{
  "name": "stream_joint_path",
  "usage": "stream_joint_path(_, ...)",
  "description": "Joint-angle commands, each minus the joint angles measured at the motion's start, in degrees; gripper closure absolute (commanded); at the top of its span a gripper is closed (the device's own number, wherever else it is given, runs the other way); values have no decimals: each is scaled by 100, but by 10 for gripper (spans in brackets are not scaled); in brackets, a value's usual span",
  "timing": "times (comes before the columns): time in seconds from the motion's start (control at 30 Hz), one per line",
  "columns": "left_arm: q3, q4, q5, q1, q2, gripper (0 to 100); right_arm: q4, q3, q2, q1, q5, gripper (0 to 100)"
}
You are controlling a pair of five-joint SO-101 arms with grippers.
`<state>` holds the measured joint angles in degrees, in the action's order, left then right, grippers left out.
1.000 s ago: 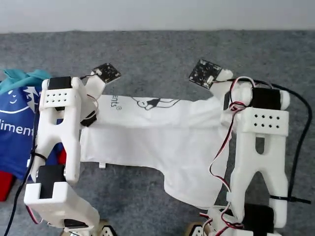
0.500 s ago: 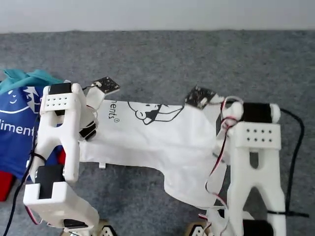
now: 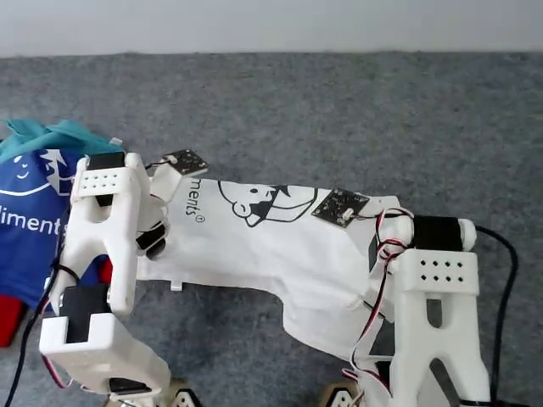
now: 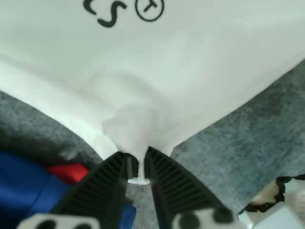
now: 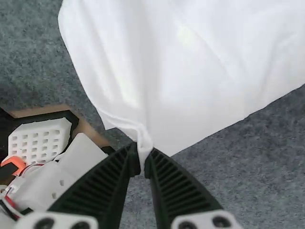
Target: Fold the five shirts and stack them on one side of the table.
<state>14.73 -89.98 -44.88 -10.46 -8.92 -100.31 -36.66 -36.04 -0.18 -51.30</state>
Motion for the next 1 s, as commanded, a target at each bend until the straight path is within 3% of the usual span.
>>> stream_joint_path(0.0, -31, -79, -141, -193, 97, 959, -268, -18, -198, 4, 44, 907)
stream_joint_path(0.17, -48, -607, -316, -387, 677, 882, -268, 105, -453, -22, 308, 757)
stream_joint_path(0.4, -31, -958, -308, -457, 2057, 810, -233, 457, -813, 4, 343, 742)
stream_joint_path(0.53, -31, -949, -281, -475, 2549, 806, 251, 457, -699, 4, 870, 742)
stream_joint_path(0.8, -13, -440, 624, -440, 2541, 804, 787, 448, -268, -31, 1336, 742)
stream_joint_path(0.97, -13, 519, 1609, -422, 2066, 812, 1578, 440, 233, 4, 1960, 744)
